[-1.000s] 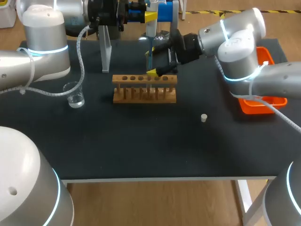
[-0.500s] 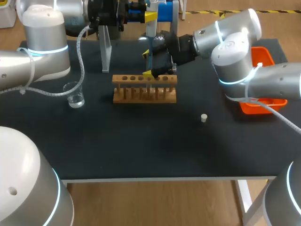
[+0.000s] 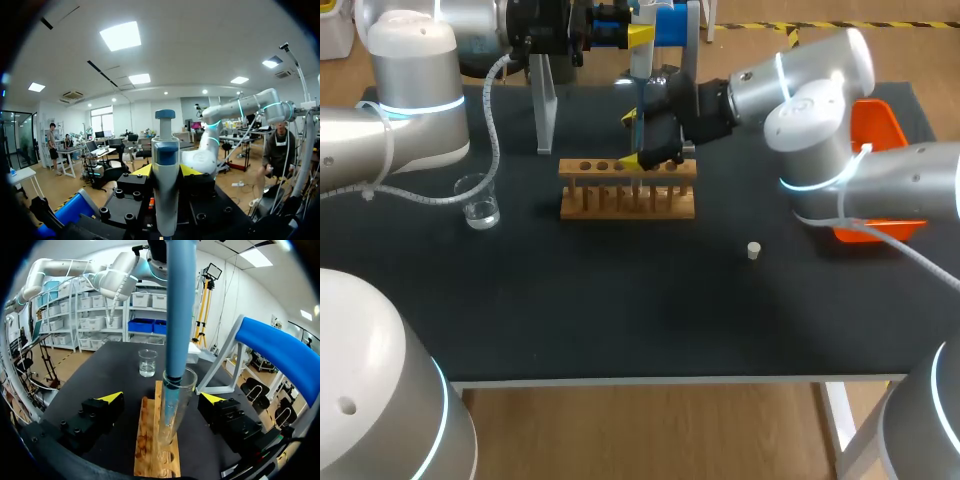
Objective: Invert the test tube, pick up the pipette, mount the tip to pipette, aspirate from beaker and dispense into the tube, eject the tip, return the pipette, and cap with the stopper.
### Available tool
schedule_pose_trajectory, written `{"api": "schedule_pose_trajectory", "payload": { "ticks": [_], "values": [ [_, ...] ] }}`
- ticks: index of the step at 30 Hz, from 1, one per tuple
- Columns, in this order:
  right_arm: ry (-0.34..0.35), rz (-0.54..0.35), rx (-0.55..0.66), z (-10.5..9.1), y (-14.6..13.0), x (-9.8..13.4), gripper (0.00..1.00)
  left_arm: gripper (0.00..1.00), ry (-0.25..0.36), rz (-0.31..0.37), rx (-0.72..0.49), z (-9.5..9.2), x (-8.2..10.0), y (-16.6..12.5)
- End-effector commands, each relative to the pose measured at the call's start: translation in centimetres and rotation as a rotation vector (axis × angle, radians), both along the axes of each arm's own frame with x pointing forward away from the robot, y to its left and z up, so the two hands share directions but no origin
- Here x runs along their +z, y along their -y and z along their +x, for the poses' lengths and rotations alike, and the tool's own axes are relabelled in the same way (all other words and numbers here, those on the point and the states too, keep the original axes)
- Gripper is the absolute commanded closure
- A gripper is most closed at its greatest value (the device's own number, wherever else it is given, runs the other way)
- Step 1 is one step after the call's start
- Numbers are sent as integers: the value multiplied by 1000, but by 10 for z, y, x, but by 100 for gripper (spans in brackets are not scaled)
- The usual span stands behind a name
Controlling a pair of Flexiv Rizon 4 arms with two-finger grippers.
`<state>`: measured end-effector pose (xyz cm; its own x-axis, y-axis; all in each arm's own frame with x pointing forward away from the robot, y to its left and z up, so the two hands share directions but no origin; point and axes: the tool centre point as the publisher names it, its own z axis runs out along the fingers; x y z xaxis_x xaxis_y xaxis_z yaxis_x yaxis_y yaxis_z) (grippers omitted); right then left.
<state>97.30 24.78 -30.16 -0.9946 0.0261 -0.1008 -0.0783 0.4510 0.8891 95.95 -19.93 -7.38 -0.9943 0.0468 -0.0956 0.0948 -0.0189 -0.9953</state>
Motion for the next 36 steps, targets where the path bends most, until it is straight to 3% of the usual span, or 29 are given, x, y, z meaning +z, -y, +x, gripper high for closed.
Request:
{"api": "schedule_pose_trajectory", "payload": {
  "ticks": [1, 36],
  "values": [
    [2, -4, -2, -1, -1, -1, 0, 100, 0, 2, -5, 2, 1, 0],
    [6, -27, -11, -4, -5, -1, 0, 100, 4, 9, -7, 0, 5, 2]
  ]
}}
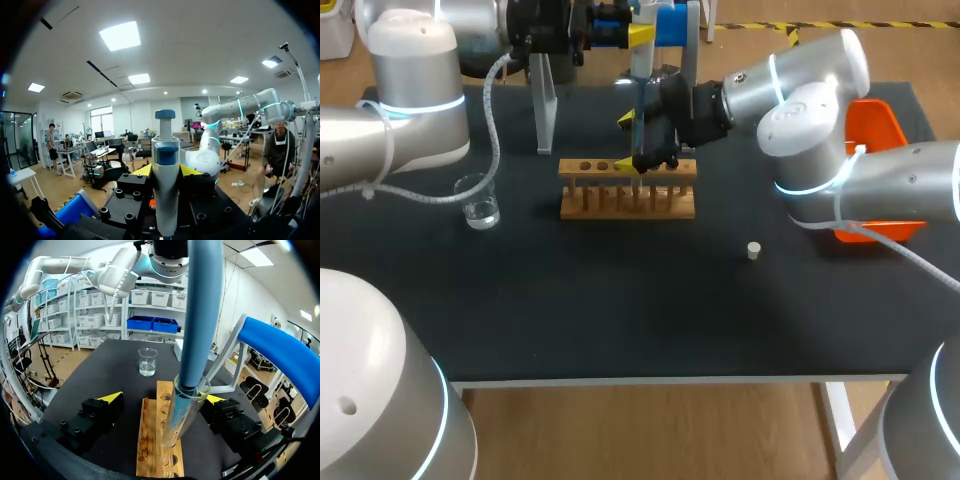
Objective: Invert the test tube, pick up the pipette, mount the tip to pipette, aspirate from beaker and dispense into the tube, eject the tip, return the pipette, and cap with the stopper.
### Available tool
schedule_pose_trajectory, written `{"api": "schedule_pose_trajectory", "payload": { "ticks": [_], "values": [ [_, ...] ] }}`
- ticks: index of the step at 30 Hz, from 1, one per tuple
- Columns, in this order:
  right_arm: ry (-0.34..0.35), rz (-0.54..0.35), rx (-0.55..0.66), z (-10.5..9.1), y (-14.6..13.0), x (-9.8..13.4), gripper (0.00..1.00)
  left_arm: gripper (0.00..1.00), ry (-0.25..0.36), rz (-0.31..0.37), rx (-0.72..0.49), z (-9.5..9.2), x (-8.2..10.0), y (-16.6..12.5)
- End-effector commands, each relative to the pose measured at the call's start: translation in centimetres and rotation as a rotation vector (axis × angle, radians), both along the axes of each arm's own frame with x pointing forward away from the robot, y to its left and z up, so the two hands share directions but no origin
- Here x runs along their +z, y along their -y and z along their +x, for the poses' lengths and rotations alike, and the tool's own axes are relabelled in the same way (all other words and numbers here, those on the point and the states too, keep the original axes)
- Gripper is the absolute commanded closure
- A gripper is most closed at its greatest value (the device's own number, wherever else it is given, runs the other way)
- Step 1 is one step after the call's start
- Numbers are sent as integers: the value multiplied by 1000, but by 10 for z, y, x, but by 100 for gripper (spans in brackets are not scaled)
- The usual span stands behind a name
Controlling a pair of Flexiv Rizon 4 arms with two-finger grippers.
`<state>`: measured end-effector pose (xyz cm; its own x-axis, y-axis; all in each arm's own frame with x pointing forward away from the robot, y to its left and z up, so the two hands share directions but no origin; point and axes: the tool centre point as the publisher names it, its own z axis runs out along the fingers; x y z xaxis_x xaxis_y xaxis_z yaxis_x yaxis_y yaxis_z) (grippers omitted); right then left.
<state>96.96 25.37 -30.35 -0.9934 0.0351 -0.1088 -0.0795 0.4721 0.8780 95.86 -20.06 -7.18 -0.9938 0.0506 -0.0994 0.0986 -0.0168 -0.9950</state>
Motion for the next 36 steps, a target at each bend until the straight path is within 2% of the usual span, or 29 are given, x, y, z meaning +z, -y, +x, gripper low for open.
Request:
{"api": "schedule_pose_trajectory", "payload": {
  "ticks": [1, 36],
  "values": [
    [-1, -4, 1, 0, 1, 1, 0, 100, 0, 6, -3, 0, 4, 1],
    [-1, -4, 1, 0, 1, 1, 0, 100, 40, 24, 3, -10, 28, 10]
  ]
}}
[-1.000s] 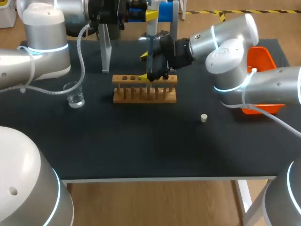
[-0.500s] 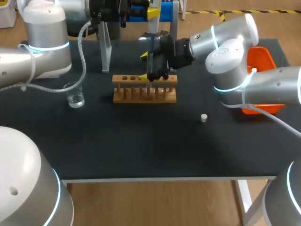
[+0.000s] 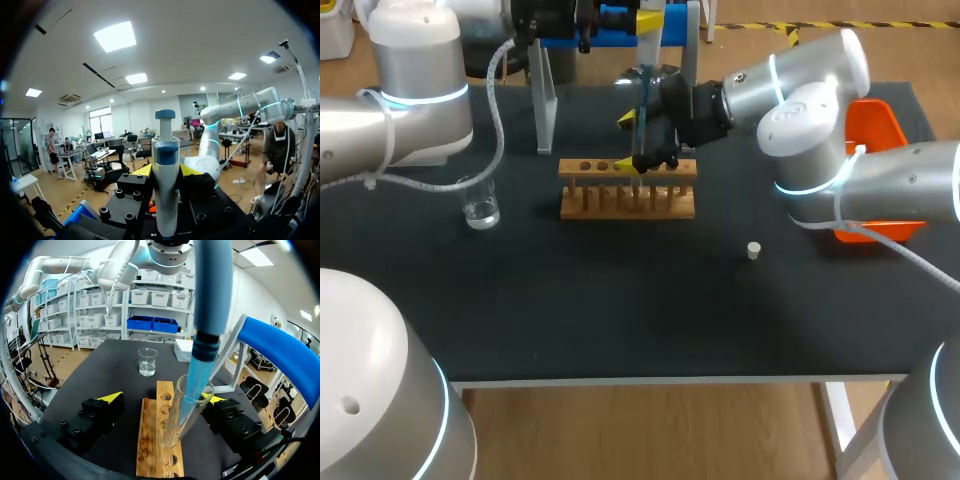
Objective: Invert the test tube, pick up the pipette, mount the tip to pipette, aspirate from beaker and dispense into the tube, eject the tip, return the pipette, and cap with the stopper.
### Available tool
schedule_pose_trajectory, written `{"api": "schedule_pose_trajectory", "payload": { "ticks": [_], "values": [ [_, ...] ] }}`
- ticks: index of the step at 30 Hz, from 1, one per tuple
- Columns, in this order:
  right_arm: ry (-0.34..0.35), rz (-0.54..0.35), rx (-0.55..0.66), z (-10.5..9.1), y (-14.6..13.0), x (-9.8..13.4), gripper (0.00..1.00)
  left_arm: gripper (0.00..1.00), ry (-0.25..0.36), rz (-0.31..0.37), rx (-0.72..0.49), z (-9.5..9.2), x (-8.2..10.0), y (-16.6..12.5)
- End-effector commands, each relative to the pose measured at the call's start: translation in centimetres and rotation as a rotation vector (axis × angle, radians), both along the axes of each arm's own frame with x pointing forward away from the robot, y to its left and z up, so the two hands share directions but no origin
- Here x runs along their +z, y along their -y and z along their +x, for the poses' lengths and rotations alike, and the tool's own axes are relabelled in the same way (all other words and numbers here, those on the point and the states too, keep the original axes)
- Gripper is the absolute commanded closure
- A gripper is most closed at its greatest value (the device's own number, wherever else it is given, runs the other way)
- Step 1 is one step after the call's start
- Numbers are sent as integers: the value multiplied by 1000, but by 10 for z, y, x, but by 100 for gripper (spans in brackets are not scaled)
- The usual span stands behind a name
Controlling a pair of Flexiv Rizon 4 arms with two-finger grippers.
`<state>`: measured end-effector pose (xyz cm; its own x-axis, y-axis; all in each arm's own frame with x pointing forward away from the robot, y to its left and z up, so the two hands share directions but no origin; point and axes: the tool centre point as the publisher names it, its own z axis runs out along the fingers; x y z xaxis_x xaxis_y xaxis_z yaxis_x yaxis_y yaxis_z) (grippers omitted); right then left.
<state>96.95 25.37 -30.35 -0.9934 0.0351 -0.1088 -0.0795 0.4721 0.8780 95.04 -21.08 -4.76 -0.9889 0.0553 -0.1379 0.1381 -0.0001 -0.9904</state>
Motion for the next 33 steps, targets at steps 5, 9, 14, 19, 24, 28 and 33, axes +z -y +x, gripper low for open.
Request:
{"api": "schedule_pose_trajectory", "payload": {
  "ticks": [5, 9, 14, 19, 24, 28, 33],
  "values": [
    [-1, -4, 1, 0, 1, 1, 0, 100, 5, 11, 9, -4, 7, 2],
    [-1, -4, 1, 0, 1, 1, 0, 100, 9, 16, 14, -5, 10, 2],
    [-1, -4, 1, 0, 1, 1, 0, 100, 13, 24, 22, -7, 14, 2],
    [-1, -4, 1, 0, 1, 1, 0, 100, 17, 26, 25, -8, 18, 3],
    [-1, -4, 1, 0, 1, 1, 0, 100, 23, 31, 29, -9, 22, 4],
    [-1, -4, 1, 0, 1, 1, 0, 100, 28, 36, 31, -11, 26, 5],
    [-1, -4, 1, 0, 1, 1, 0, 100, 33, 43, 33, -13, 32, 5]
  ]
}}
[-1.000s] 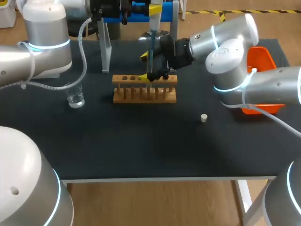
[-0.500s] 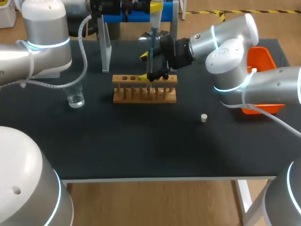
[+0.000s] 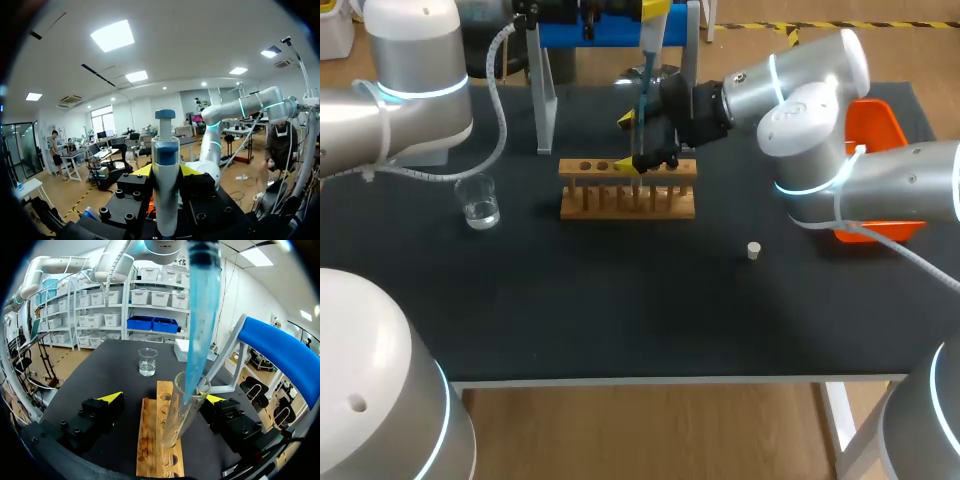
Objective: Invert the test tube, pick up the pipette, mount the tip to pipette, aspirate from beaker and dispense into the tube, eject the tip, return the pipette, and cap with the stopper.
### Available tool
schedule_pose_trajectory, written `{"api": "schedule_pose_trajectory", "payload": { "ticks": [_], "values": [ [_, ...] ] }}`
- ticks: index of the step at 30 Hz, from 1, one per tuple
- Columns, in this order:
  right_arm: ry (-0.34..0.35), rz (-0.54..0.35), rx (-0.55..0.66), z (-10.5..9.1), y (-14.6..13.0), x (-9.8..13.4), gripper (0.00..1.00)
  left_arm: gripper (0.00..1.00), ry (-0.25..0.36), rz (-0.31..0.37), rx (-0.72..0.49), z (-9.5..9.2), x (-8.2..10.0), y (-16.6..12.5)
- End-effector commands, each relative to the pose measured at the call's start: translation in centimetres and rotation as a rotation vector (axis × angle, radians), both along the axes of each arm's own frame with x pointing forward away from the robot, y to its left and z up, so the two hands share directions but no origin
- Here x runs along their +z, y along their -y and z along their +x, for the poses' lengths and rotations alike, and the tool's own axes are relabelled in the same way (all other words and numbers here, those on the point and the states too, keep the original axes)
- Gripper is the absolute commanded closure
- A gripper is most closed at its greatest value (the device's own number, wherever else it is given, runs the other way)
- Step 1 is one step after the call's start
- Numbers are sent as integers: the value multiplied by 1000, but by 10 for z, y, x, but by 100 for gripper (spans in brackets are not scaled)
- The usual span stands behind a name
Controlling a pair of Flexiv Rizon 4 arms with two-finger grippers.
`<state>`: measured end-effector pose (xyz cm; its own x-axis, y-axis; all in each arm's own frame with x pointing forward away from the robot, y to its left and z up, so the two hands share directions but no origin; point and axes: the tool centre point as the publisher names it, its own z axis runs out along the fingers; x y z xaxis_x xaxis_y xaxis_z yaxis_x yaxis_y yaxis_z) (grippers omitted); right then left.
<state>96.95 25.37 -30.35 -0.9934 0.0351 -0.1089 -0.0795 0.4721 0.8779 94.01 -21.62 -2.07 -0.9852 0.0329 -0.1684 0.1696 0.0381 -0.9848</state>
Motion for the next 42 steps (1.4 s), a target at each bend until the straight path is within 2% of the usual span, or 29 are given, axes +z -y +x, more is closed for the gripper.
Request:
{"api": "schedule_pose_trajectory", "payload": {
  "ticks": [1, 11, 12, 15, 23, 28, 36, 40, 42],
  "values": [
    [-1, -4, 1, 0, 1, 1, 0, 100, 2, 10, 5, -3, 6, 0],
    [-1, -4, 1, 0, 1, 1, 0, 100, 28, 29, 14, -7, 21, -2],
    [-1, -4, 1, 0, 1, 1, 0, 100, 72, 52, 70, -21, 42, -22],
    [-1, -4, 1, 0, 1, 1, 0, 100, 68, 61, 106, -31, 42, -35],
    [-1, -4, 1, 0, 1, 1, 0, 100, 21, 62, 182, -66, 18, -55],
    [-1, -4, 1, 0, 1, 1, 0, 100, -3, 27, 214, -82, -3, -56],
    [-1, -4, 1, 0, 1, 1, 0, 100, -67, -29, 213, -96, -38, -44],
    [-1, -4, 1, 0, 1, 1, 0, 100, -78, -49, 189, -97, -44, -38],
    [-1, -4, 1, 0, 1, 1, 0, 100, -83, -37, 182, -97, -46, -35]
  ]
}}
